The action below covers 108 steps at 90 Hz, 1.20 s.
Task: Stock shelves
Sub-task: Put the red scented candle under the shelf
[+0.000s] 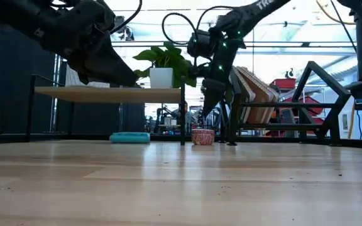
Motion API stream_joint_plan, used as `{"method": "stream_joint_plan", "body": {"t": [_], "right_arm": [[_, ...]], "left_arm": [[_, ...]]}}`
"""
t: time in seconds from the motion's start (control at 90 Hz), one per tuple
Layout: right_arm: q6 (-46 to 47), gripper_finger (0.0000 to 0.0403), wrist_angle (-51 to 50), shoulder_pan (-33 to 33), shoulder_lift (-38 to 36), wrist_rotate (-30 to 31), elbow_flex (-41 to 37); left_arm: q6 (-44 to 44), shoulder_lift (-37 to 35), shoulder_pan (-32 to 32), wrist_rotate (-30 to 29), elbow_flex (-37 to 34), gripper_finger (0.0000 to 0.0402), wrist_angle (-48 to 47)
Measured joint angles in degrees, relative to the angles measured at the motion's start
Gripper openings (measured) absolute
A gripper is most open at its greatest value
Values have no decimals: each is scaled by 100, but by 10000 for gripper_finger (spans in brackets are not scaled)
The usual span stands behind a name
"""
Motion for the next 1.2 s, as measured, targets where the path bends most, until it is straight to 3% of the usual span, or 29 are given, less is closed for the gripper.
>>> {"method": "stream_joint_plan", "body": {"t": [0.333, 1.2], "right_arm": [[-128, 320, 1002, -17, -2, -39, -524], [-60, 320, 1234, 17, 343, -303, -739]], "left_arm": [[2, 0, 0, 2, 0, 120, -4], [7, 0, -4, 17, 2, 120, -120]]}}
